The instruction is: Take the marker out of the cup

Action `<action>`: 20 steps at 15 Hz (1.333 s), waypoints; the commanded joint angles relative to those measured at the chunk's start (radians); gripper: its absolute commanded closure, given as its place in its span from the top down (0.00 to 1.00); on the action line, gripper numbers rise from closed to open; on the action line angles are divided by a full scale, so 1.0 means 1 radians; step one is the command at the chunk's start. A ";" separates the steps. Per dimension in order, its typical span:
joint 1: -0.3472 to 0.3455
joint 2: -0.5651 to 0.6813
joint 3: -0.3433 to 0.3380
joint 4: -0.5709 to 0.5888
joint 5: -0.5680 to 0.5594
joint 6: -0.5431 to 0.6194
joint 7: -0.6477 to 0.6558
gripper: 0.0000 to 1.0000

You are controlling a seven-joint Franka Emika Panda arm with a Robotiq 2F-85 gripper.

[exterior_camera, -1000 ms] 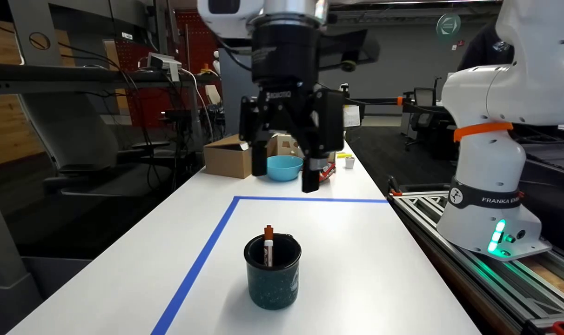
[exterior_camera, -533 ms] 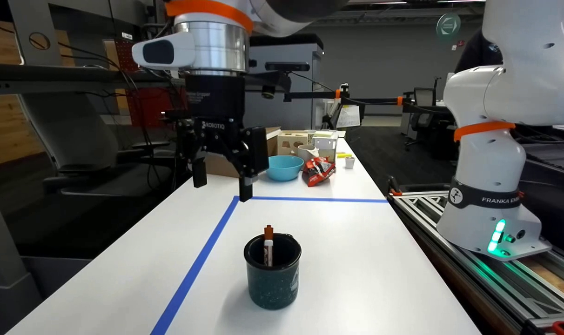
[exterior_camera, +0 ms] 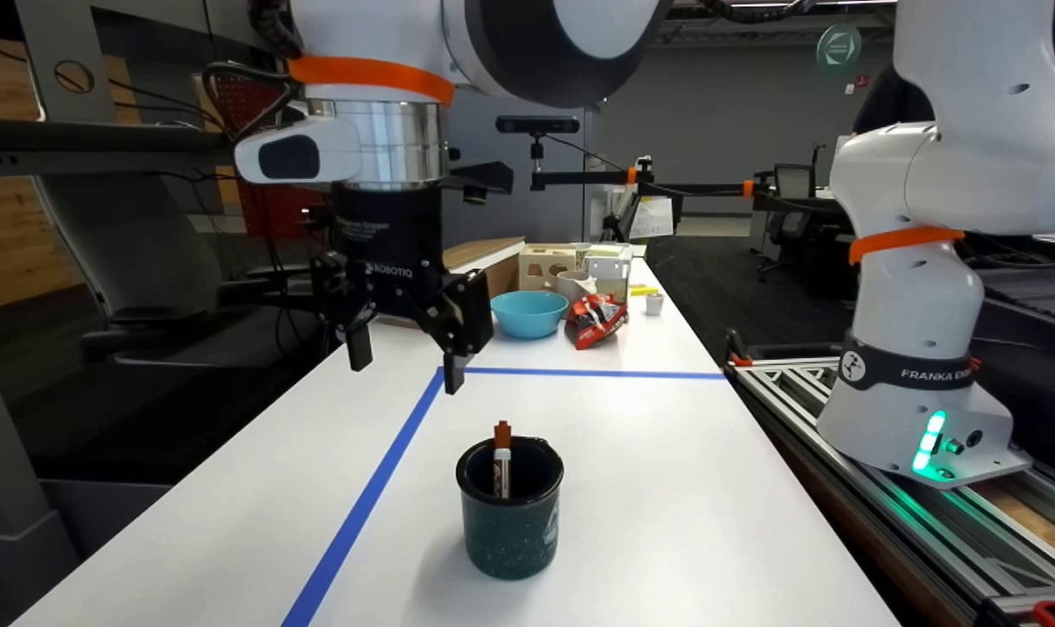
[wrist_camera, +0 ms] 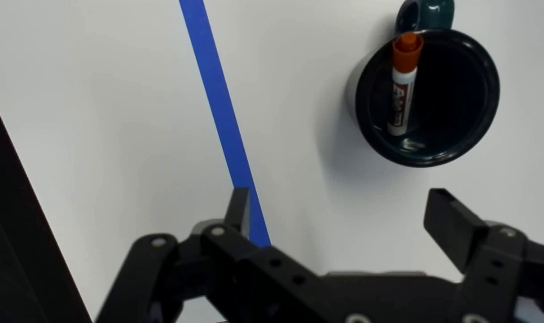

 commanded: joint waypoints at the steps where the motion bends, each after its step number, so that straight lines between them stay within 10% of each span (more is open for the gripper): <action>1: 0.002 -0.006 0.009 -0.012 -0.104 -0.032 0.016 1.00; 20: 0.018 -0.079 0.053 -0.272 -0.217 0.006 0.150 1.00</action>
